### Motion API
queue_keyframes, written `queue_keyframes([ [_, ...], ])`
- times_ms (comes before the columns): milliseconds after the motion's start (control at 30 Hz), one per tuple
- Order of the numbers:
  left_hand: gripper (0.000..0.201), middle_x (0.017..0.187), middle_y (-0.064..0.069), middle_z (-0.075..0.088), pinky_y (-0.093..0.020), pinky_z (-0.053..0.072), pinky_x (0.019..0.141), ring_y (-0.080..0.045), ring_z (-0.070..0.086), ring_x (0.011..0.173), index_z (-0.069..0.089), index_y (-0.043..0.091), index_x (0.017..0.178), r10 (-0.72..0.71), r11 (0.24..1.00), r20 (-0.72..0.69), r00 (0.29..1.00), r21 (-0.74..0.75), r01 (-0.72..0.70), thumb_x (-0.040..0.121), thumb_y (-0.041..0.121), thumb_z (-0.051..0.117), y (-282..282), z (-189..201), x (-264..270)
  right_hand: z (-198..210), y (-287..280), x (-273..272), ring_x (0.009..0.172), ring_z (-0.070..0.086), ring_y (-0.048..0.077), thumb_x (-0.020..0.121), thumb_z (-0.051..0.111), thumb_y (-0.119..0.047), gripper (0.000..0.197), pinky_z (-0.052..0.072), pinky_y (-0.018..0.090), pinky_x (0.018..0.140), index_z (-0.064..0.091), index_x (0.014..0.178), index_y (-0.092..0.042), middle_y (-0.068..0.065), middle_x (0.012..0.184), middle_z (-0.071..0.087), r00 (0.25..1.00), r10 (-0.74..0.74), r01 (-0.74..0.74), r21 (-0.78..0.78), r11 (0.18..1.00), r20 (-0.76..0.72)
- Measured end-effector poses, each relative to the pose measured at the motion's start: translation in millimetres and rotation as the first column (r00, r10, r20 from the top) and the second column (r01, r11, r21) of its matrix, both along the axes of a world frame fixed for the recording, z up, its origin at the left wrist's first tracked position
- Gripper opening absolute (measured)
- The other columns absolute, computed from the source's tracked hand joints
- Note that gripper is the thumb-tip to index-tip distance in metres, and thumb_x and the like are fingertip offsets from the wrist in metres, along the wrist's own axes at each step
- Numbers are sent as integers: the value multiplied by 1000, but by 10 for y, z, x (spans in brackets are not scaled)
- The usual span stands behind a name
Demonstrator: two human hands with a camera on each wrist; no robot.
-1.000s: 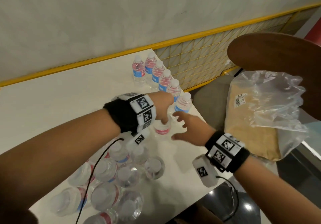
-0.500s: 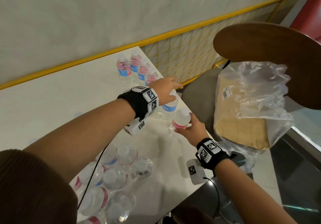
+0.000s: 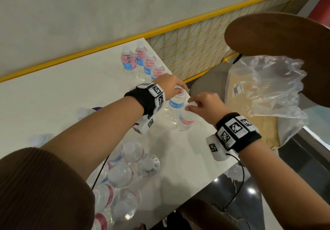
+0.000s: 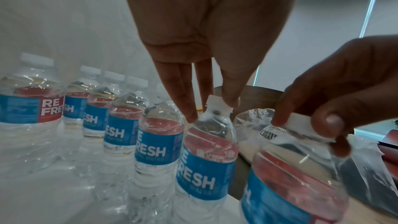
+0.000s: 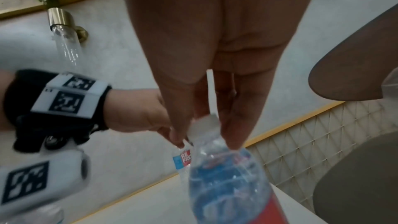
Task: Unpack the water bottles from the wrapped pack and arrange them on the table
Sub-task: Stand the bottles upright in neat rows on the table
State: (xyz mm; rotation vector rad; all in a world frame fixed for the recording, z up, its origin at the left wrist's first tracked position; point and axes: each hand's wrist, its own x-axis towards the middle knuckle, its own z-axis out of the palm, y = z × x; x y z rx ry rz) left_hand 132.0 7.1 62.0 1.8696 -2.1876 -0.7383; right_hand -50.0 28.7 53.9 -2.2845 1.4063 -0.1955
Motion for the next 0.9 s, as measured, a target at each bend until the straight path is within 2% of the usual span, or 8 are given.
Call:
queue_keyframes([
  [100, 24, 122, 0, 66, -30, 49, 91, -20, 62, 106, 68, 32, 113, 6, 1000, -7, 1000, -19, -6, 92, 28, 57, 6, -28, -1, 92, -46, -46, 90, 58, 23, 85, 66, -23, 30, 33, 21, 76, 68, 114, -14, 9, 99, 65, 996, 52, -51, 6, 999, -67],
  [233, 25, 124, -1, 65, -32, 49, 93, -21, 60, 111, 68, 32, 114, 5, 1000, -3, 1000, -18, -5, 92, 29, 58, -19, -33, -2, 145, -26, -70, 100, 61, 24, 85, 64, -11, 33, 35, 18, 78, 67, 117, -17, 7, 111, 67, 997, 58, -57, 11, 998, -58],
  [333, 25, 125, 0, 64, -31, 48, 91, -21, 59, 112, 68, 30, 115, -6, 1000, 0, 1000, -22, 6, 93, 28, 56, -18, -29, 0, 133, -21, -45, 98, 60, 21, 83, 69, -21, 40, 35, 20, 78, 63, 122, -19, 4, 111, 65, 997, 14, -10, 44, 999, -80],
  [433, 26, 126, 1, 63, -31, 48, 90, -22, 59, 112, 67, 30, 116, -9, 999, 8, 1000, -31, 10, 93, 28, 55, -13, -21, -8, 50, -55, -20, 95, 57, 23, 80, 72, -29, 42, 36, 23, 78, 62, 120, -20, 7, 109, 64, 994, -10, 14, 35, 999, -113],
  [567, 25, 127, 0, 63, -31, 48, 89, -22, 59, 112, 67, 30, 116, -13, 999, 22, 1000, -34, 14, 93, 28, 56, -8, 1, -10, 26, -84, 13, 100, 58, 26, 83, 69, -24, 35, 39, 24, 79, 65, 117, -17, 9, 109, 66, 994, -23, 27, 37, 999, -102],
  [700, 25, 126, 1, 64, -31, 48, 90, -22, 59, 112, 68, 30, 115, -26, 999, 22, 999, -33, 26, 93, 28, 56, 0, 23, -13, 23, -59, 48, 99, 60, 25, 83, 67, -16, 35, 47, 30, 85, 66, 118, -20, 10, 109, 68, 996, -11, 14, 36, 999, -89],
  [900, 25, 127, 1, 63, -32, 48, 94, -21, 59, 114, 68, 29, 116, -34, 999, 20, 999, -22, 34, 93, 27, 57, -1, 43, -17, 14, -83, 67, 102, 60, 27, 83, 63, -12, 36, 49, 33, 86, 65, 119, -19, 11, 112, 67, 996, -30, 33, 35, 999, -79],
])
